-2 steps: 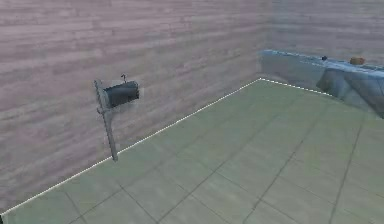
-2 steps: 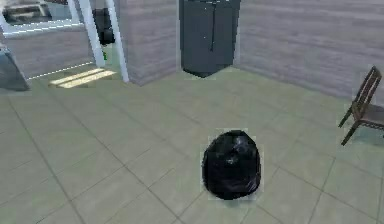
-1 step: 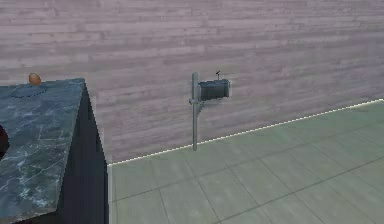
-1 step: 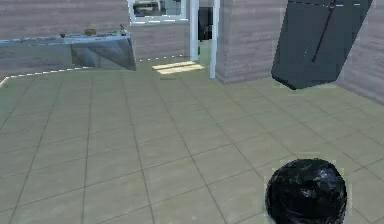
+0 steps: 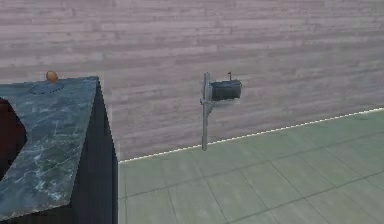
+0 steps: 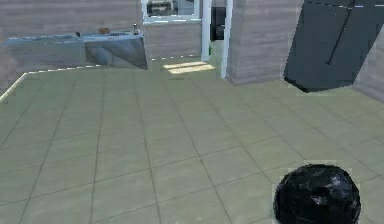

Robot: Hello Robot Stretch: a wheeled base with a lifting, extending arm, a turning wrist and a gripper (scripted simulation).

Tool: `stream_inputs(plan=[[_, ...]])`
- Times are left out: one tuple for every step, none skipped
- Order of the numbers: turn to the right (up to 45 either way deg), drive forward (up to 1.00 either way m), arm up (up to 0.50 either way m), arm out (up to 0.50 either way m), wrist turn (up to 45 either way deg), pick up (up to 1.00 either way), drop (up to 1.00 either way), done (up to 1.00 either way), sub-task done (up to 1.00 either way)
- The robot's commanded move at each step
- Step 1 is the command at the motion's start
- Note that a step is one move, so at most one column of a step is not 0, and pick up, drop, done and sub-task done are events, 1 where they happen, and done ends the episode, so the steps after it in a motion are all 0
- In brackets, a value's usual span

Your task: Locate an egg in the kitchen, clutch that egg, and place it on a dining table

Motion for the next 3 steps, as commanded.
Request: stream_inputs(plan=[[0.0,1.00,0.00,0.00,0.0,0.00,0.00,0.00,0.00],[0.0,0.05,0.00,0.00,0.0,0.00,0.00,0.00,0.00],[-45.0,0.00,0.00,0.00,0.0,0.00,0.00,0.00,0.00]])
